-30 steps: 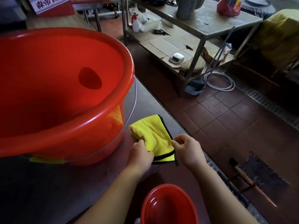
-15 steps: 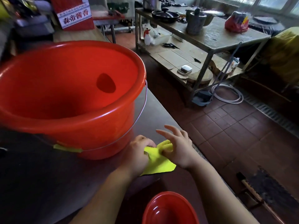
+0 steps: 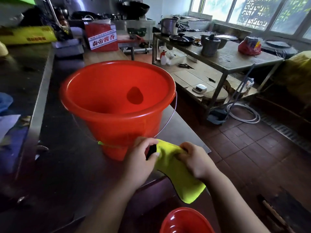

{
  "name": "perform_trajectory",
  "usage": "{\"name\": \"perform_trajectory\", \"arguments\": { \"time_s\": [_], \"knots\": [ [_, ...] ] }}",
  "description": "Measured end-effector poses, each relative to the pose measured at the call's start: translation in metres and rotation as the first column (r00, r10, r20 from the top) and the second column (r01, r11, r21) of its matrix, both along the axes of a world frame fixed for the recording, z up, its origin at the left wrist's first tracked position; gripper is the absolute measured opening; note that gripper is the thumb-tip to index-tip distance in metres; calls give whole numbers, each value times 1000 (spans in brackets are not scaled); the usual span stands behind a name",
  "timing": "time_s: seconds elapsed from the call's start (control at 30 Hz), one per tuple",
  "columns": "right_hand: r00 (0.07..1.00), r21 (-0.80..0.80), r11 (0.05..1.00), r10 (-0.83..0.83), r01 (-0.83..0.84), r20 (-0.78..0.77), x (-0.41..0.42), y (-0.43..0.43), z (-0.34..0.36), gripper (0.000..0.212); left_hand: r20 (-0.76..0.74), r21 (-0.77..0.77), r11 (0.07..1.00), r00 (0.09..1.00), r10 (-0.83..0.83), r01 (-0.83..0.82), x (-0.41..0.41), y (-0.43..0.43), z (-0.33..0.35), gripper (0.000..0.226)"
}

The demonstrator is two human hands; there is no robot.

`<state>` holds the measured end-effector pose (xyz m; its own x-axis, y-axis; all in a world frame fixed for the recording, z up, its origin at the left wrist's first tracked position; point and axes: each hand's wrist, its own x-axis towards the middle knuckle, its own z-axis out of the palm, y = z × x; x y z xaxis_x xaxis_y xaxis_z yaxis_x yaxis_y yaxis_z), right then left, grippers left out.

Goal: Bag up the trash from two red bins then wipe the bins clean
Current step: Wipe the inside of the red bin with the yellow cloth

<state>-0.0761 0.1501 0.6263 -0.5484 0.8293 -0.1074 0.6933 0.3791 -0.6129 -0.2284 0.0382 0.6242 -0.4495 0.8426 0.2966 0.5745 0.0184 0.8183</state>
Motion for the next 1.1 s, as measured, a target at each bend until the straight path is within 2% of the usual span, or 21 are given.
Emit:
{"name": "perform_trajectory", "arguments": {
  "time_s": [0.13,0.27,0.37,0.53,0.7,0.9,1.1],
  "knots": [
    [976,-79,990,-128,116,-173,-1,-27,17,15,106,21,998,993,58,-61,-6,-26,12,38],
    [891,-147,978,-195,147,-409,-2,-54,38,20,146,59,998,989,9,-18,-8,-49,33,36],
    [819,-135,985,-166,110,-549,-2,-70,55,23,148,118,993,989,-19,2,-11,-61,53,33],
    [664,-100,994,-109,52,-740,-8,-81,84,9,118,210,977,993,22,-46,-20,-71,89,29],
    [531,-99,993,-116,61,-839,-23,-75,115,14,76,292,951,994,81,-100,-34,-74,123,27],
    [438,-59,996,-84,70,-895,-46,-45,149,9,18,322,931,984,177,-173,-49,-57,147,22],
    [416,-25,995,-62,95,-907,-77,0,180,17,-29,267,924,957,290,-272,-67,-31,169,18]
  ]
}}
